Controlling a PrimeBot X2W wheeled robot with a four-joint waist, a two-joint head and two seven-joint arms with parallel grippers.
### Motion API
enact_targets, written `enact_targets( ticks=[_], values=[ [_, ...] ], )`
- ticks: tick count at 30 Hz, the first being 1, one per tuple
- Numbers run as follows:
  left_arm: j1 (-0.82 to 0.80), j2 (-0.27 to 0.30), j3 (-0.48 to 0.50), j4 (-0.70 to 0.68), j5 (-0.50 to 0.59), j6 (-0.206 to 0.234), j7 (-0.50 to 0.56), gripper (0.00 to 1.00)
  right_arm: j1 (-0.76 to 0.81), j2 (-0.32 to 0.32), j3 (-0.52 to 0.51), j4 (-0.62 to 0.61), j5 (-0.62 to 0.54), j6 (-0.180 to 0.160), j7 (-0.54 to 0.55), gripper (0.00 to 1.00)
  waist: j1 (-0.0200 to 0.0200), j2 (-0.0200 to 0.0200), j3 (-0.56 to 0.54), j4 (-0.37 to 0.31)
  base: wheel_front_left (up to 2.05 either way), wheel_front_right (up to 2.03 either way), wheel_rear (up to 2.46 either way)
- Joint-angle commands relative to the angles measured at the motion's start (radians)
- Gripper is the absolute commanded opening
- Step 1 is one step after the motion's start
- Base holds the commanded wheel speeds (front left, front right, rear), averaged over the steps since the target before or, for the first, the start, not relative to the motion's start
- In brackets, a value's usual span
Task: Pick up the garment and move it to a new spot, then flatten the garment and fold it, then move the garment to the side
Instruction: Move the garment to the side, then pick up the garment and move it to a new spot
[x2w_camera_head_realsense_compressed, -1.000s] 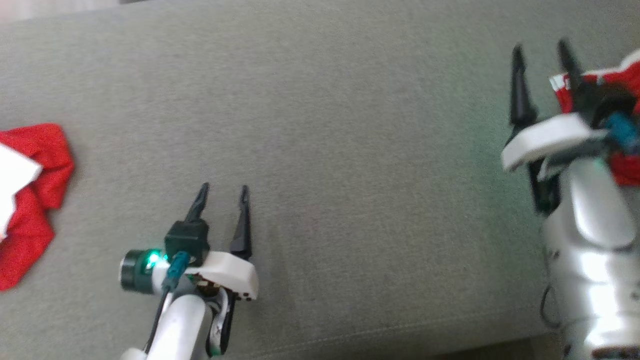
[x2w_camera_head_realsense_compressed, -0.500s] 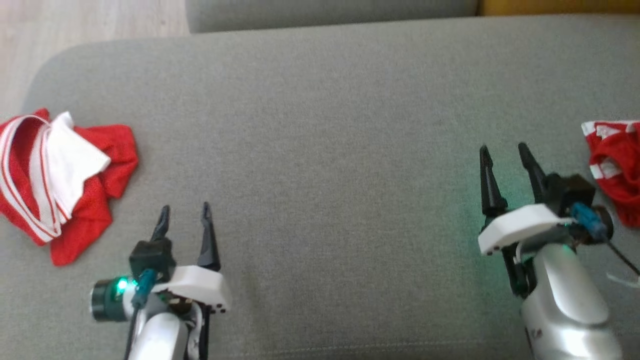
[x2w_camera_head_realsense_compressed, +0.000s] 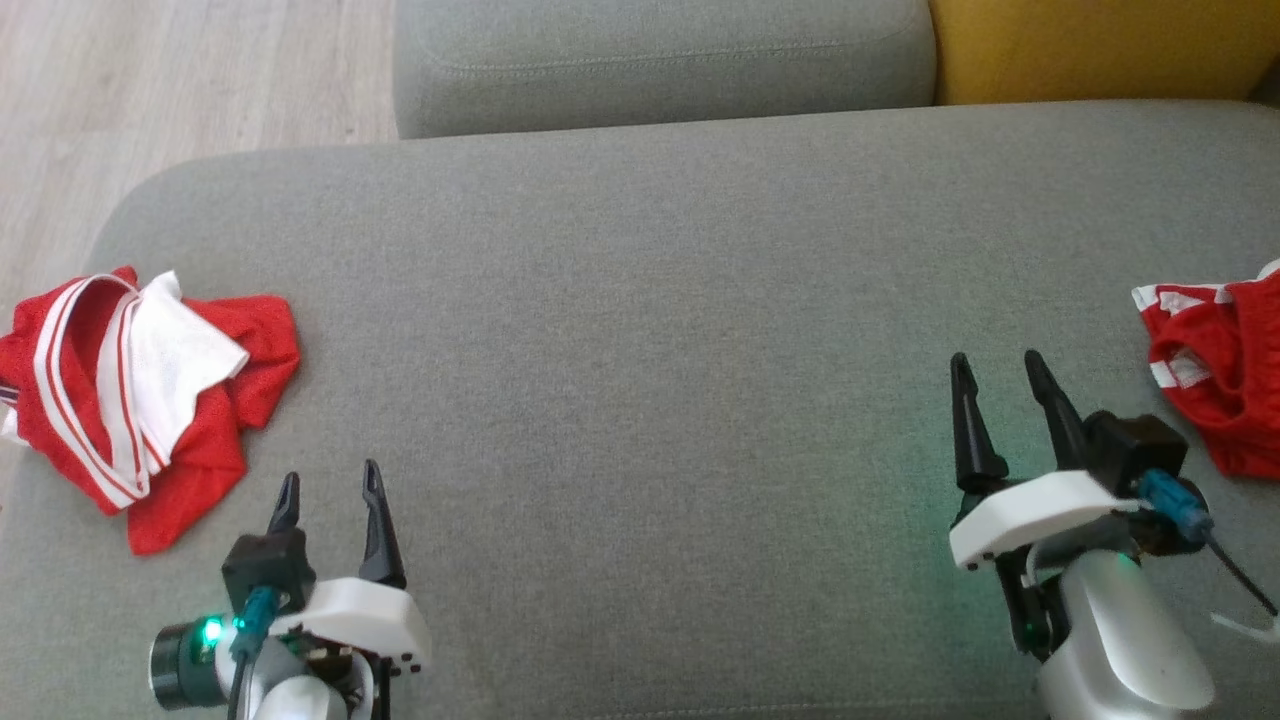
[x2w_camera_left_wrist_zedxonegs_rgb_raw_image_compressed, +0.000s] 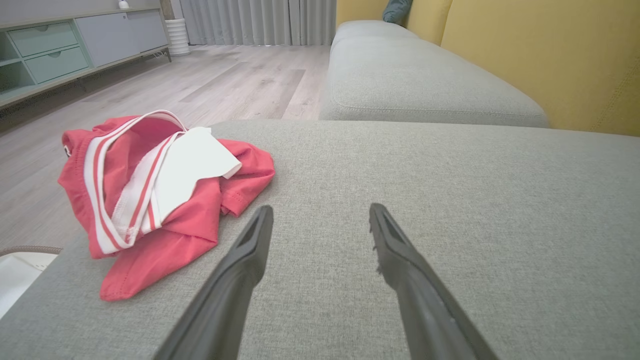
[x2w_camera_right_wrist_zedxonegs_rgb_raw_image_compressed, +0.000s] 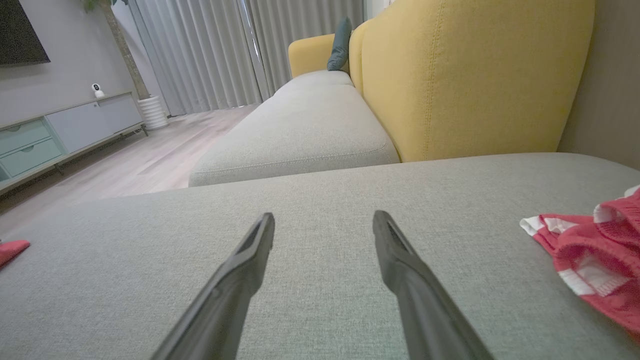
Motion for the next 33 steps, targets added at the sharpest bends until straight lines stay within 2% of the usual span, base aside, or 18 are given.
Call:
enact_targets(
  ticks=[1, 12, 18, 25, 33],
  values=[
    [-0.027, 0.005, 0.04, -0.029, 0.007, -0.002, -0.006, 1.0, -0.014, 0.005, 0.028, -0.034, 0.005, 0.007, -0.009, 1.0, 0.0001, 0.0, -0.004, 0.0, 0.0, 0.0, 0.0],
    [-0.023, 0.005, 0.039, -0.033, 0.006, -0.006, -0.006, 1.0, -0.003, 0.005, 0.044, -0.034, 0.017, 0.007, -0.01, 1.0, 0.0001, 0.0, -0.005, 0.009, 0.0, 0.0, 0.0],
    [-0.028, 0.005, 0.025, -0.034, 0.001, -0.01, -0.006, 1.0, 0.005, 0.005, 0.059, -0.034, 0.019, 0.007, -0.01, 1.0, 0.0001, 0.0, -0.008, 0.044, 0.0, 0.0, 0.0],
    [-0.042, 0.005, 0.001, -0.052, -0.002, -0.012, -0.006, 1.0, 0.017, 0.005, 0.074, -0.035, 0.03, 0.007, -0.01, 1.0, 0.0001, 0.0, -0.012, 0.161, 0.0, 0.0, 0.0],
    [-0.055, 0.005, 0.007, -0.078, 0.006, -0.019, -0.006, 1.0, 0.016, 0.005, 0.103, -0.031, 0.066, 0.007, -0.01, 1.0, 0.0001, 0.0, -0.006, 0.355, 0.0, 0.0, 0.0]
  ],
)
